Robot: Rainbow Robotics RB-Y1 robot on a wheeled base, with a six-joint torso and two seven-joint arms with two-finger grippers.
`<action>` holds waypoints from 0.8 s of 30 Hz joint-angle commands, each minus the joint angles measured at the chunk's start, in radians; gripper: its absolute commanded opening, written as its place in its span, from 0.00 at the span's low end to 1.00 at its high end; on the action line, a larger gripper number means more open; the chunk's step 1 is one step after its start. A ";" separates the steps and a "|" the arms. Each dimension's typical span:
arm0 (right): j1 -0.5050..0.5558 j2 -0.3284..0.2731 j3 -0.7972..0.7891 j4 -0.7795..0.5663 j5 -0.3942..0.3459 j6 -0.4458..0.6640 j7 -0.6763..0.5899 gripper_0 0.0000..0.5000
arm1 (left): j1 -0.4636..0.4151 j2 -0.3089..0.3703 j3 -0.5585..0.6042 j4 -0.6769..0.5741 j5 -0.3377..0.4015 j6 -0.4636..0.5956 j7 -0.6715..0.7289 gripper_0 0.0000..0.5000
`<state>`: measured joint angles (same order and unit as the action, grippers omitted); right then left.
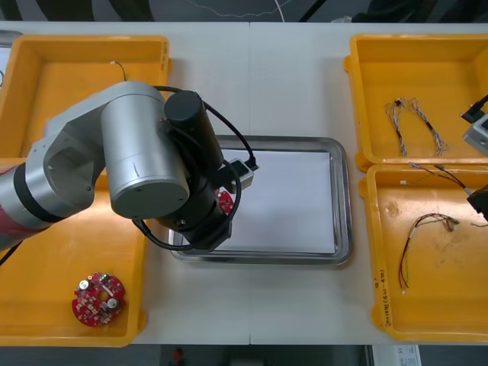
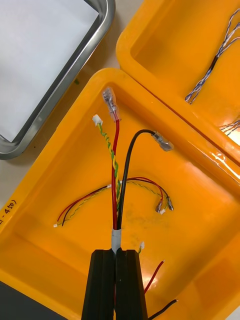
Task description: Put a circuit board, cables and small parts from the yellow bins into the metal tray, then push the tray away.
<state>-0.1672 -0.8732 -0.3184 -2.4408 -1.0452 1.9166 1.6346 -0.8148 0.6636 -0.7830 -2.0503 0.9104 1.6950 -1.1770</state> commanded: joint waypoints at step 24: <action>0.011 -0.035 -0.027 -0.006 0.011 0.003 0.045 0.00 | -0.073 -0.048 -0.177 0.162 -0.113 -0.150 0.074 0.00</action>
<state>-0.1659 -0.8733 -0.3186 -2.4404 -1.0322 1.9166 1.6349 -0.8457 0.6331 -0.9351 -1.8804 0.8140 1.5563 -1.1770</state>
